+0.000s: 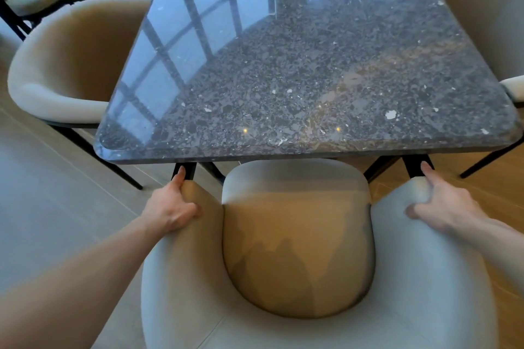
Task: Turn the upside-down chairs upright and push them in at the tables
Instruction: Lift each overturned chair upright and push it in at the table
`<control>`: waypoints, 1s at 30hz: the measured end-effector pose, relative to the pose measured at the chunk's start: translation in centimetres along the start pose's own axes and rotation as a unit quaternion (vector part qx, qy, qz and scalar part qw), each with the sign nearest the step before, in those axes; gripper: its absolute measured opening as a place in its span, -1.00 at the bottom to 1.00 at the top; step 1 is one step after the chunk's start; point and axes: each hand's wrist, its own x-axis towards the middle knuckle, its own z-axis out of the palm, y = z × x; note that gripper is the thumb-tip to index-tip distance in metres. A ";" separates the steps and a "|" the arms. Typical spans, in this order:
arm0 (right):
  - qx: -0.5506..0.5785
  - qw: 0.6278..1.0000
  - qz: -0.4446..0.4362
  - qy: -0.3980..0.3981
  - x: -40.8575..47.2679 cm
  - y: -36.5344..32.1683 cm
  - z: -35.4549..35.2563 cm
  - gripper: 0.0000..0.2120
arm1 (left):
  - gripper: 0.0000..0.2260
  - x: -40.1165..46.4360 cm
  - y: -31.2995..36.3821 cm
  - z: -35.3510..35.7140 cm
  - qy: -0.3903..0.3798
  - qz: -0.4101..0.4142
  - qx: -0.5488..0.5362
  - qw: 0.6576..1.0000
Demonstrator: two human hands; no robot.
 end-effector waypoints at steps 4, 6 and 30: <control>-0.003 1.000 0.002 -0.009 0.7 0.1 -0.1 0.14 | 0.09 0.5 0.3 0.0 -0.008 -0.003 -0.006 1.000; -0.005 1.000 -0.001 -0.009 0.9 -0.2 -0.1 0.14 | 0.10 0.7 0.5 -0.1 -0.007 -0.002 -0.012 1.000; -0.003 1.000 -0.010 -0.015 2.4 -0.8 -0.9 0.15 | 0.02 1.4 1.7 -0.6 0.004 0.004 -0.001 1.000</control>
